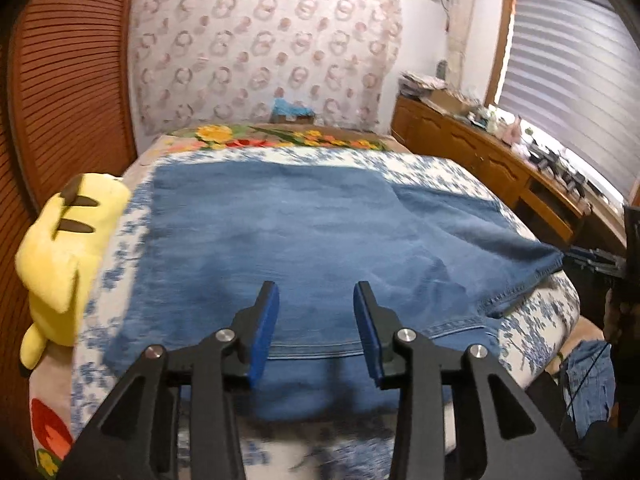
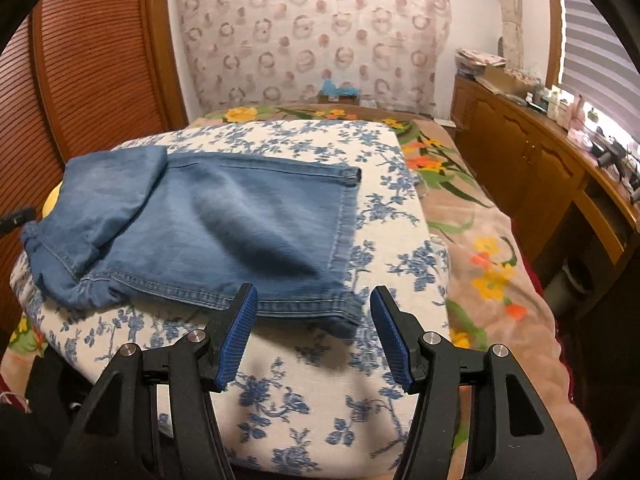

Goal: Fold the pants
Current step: 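Grasp the jeans leg cuff with the right gripper, then lift the leg with the right gripper and fold it over the jeans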

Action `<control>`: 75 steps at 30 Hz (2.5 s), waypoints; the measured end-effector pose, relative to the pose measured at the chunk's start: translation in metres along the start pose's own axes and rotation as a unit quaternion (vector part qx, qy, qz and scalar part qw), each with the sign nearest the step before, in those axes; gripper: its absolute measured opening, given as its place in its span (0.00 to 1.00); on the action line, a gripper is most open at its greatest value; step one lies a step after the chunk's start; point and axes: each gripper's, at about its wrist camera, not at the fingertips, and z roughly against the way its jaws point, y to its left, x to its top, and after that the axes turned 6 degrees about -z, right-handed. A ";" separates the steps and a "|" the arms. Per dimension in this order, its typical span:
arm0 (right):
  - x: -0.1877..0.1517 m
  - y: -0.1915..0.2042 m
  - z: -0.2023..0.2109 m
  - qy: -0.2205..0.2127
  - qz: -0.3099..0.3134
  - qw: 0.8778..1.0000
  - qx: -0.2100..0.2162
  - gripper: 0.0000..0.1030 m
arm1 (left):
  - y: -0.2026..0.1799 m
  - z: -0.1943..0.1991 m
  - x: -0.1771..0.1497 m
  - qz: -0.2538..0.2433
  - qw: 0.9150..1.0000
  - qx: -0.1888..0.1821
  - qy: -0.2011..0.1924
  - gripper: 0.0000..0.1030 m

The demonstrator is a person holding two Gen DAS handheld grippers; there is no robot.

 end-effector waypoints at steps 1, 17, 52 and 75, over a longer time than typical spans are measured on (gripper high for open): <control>0.000 -0.002 0.001 -0.002 -0.001 1.000 0.001 0.58 | -0.006 -0.006 0.000 -0.004 1.000 -0.009 0.008 0.36; -0.010 -0.023 -0.029 0.028 -0.041 0.999 0.018 0.54 | -0.056 -0.043 -0.015 -0.036 0.998 -0.021 0.054 0.36; 0.066 0.071 0.039 -0.077 0.044 0.988 0.128 0.13 | -0.052 0.014 0.001 -0.026 0.999 -0.017 0.008 0.36; 0.137 0.250 0.033 -0.084 0.160 0.950 0.256 0.12 | -0.012 0.050 -0.012 0.009 1.000 0.010 -0.011 0.36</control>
